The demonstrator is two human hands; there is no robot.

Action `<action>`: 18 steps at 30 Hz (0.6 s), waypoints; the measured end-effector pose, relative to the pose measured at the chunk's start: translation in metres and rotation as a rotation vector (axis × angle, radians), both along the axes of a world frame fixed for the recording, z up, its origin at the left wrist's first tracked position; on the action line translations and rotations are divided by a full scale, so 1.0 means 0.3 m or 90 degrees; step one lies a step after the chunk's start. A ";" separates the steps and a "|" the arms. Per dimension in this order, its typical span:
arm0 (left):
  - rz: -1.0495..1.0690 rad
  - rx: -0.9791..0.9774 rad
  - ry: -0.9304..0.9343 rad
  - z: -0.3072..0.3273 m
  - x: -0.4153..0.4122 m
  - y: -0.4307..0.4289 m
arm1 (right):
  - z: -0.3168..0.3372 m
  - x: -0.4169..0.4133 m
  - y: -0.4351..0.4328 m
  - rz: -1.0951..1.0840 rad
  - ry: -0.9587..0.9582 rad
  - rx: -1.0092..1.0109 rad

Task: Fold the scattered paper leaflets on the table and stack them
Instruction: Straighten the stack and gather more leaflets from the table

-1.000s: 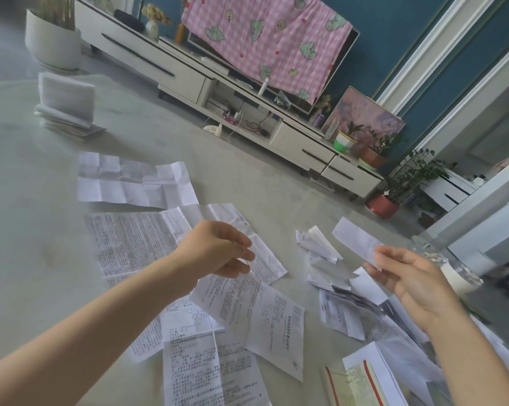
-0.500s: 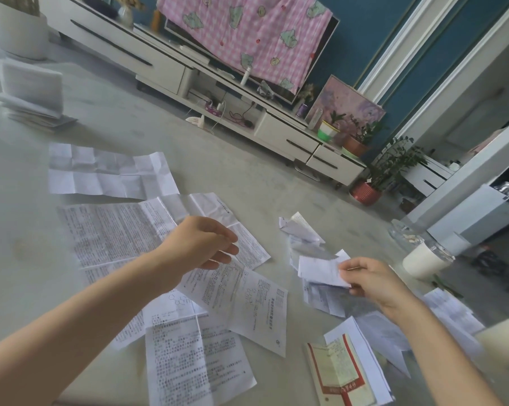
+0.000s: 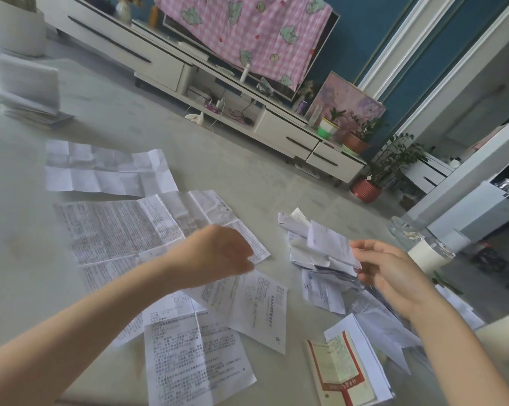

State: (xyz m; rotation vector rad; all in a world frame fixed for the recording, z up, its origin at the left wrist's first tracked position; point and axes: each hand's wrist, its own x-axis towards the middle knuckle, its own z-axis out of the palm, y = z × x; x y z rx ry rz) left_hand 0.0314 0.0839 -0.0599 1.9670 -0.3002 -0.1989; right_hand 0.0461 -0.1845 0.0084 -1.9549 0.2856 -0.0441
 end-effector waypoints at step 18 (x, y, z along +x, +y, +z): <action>0.132 0.315 -0.327 -0.036 -0.013 -0.013 | -0.051 -0.091 0.096 0.005 -0.035 -0.087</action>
